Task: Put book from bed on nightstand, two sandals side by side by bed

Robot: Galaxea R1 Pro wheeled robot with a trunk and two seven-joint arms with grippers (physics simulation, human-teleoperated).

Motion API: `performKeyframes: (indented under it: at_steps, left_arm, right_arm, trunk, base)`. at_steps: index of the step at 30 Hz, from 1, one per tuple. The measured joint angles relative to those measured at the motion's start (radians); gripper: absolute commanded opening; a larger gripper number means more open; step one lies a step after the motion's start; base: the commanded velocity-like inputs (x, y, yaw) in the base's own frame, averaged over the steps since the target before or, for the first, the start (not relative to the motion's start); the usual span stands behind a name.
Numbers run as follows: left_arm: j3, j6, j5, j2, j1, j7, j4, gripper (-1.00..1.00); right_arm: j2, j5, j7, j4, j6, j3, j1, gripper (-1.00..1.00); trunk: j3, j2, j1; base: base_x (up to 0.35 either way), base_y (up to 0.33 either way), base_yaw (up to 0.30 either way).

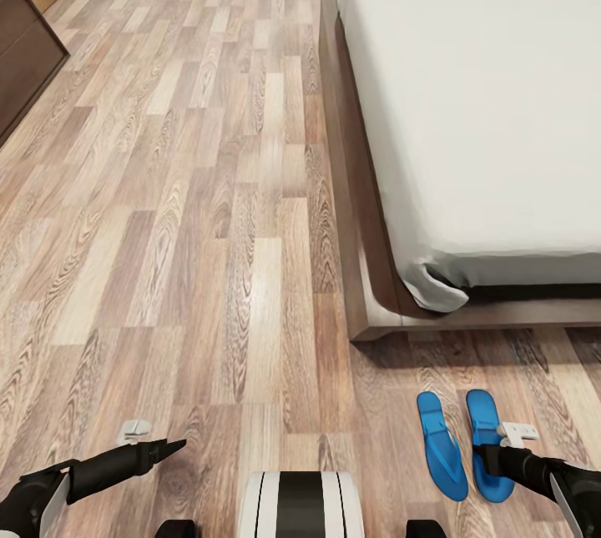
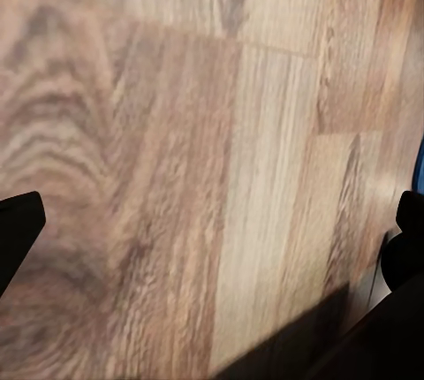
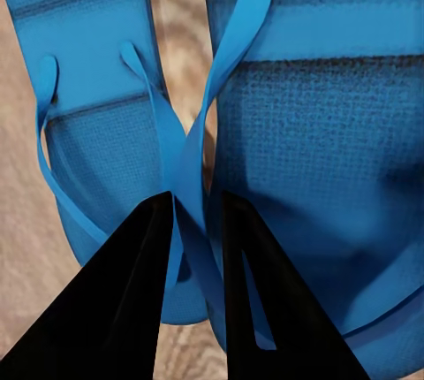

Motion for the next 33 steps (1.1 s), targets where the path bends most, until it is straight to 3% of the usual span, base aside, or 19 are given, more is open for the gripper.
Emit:
performKeyframes:
  at_steps: [7,33]
  left_arm:
    - [-0.001,0.001,0.000,0.000,0.000,0.000,0.000,1.00]
    - [-0.001,0.001,0.000,0.000,0.000,0.000,0.000,1.00]
  right_arm:
    - [0.000,0.001,0.000,0.000,0.000,0.000,0.000,-1.00]
    - [0.000,0.001,0.000,0.000,0.000,0.000,0.000,-1.00]
  trunk:
    - [-0.019,-0.001,0.002]
    - [-0.035,-0.002,0.004]
  base:
    - [0.000,0.000,0.000]
    - [0.000,0.000,0.000]
